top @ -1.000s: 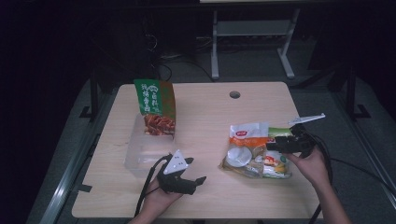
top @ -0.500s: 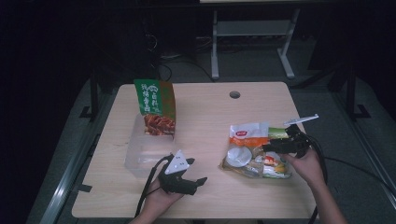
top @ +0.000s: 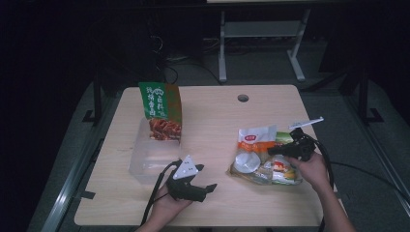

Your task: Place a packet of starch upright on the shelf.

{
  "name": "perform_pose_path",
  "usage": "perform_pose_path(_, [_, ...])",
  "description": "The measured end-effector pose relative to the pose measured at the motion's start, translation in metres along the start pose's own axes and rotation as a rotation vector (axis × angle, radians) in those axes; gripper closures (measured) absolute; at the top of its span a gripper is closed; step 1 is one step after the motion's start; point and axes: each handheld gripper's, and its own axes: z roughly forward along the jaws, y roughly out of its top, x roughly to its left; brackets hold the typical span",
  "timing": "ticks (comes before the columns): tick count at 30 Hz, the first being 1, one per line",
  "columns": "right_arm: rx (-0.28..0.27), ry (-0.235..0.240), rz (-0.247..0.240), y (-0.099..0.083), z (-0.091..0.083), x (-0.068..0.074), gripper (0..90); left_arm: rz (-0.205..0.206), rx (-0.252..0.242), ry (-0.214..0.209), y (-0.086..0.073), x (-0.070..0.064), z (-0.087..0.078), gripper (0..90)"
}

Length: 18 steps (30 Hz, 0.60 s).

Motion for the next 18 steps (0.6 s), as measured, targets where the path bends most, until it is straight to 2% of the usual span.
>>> perform_pose_path(2, [0.001, -0.002, -0.01, 0.001, 0.0, 0.002, 89.8, 0.001, 0.007, -0.004, 0.001, 0.0, 0.002, 22.5])
perform_pose_path(7, [-0.04, 0.029, -0.033, 0.002, -0.006, 0.01, 90.0, -0.004, 0.013, -0.024, 0.005, -0.001, 0.009, 22.5])
perform_pose_path(13, [-0.076, 0.042, -0.086, 0.002, -0.013, 0.023, 90.0, -0.023, 0.005, -0.042, 0.013, 0.002, 0.021, 22.5])
perform_pose_path(18, [-0.098, 0.06, -0.15, 0.004, -0.018, 0.037, 90.0, -0.058, -0.009, -0.063, 0.021, 0.005, 0.033, 21.8])
